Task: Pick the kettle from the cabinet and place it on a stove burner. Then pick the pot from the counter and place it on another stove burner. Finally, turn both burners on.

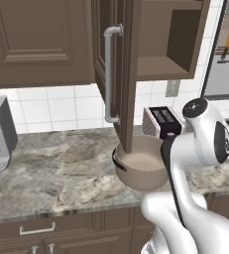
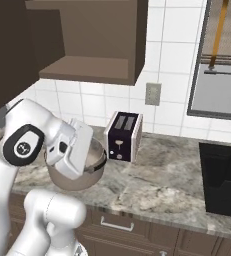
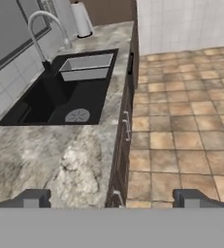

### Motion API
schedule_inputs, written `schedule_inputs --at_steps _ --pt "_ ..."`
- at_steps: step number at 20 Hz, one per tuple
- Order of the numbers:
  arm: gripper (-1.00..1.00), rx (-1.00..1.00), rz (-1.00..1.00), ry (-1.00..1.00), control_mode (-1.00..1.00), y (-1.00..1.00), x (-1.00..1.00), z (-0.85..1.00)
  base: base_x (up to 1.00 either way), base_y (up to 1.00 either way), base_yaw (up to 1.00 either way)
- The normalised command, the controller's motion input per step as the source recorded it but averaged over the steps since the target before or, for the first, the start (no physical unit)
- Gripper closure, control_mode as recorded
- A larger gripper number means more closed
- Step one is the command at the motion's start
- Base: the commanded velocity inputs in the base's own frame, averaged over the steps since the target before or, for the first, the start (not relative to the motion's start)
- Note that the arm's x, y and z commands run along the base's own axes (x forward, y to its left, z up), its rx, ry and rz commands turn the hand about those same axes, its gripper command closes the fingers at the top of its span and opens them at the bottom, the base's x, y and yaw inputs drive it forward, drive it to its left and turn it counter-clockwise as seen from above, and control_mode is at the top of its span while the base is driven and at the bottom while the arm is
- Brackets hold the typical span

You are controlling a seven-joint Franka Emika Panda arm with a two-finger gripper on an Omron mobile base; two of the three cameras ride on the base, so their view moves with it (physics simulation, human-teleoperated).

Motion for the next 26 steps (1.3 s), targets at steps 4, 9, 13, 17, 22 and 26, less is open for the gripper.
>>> schedule_inputs --at_steps 4,9,13,17,22,26 --pt "-1.0 0.15 0.07 0.15 -1.0 0.0 0.0 0.0 0.0 0.0 0.0" --pt "-1.0 0.08 0.02 0.05 -1.0 0.16 0.0 -0.04 0.0 0.0 0.0" --pt "-1.0 0.01 0.0 0.0 -1.0 0.4 0.0 -0.15 0.0 0.0 0.0" --pt "-1.0 0.06 0.0 0.0 -1.0 0.35 0.0 -0.15 0.0 0.0 0.0" --pt "-1.0 0.09 0.0 -0.04 -1.0 0.32 0.03 -0.14 0.0 0.0 0.0" --pt "-1.0 0.12 -0.03 -0.07 -1.0 0.23 0.05 -0.09 0.0 0.0 0.0"
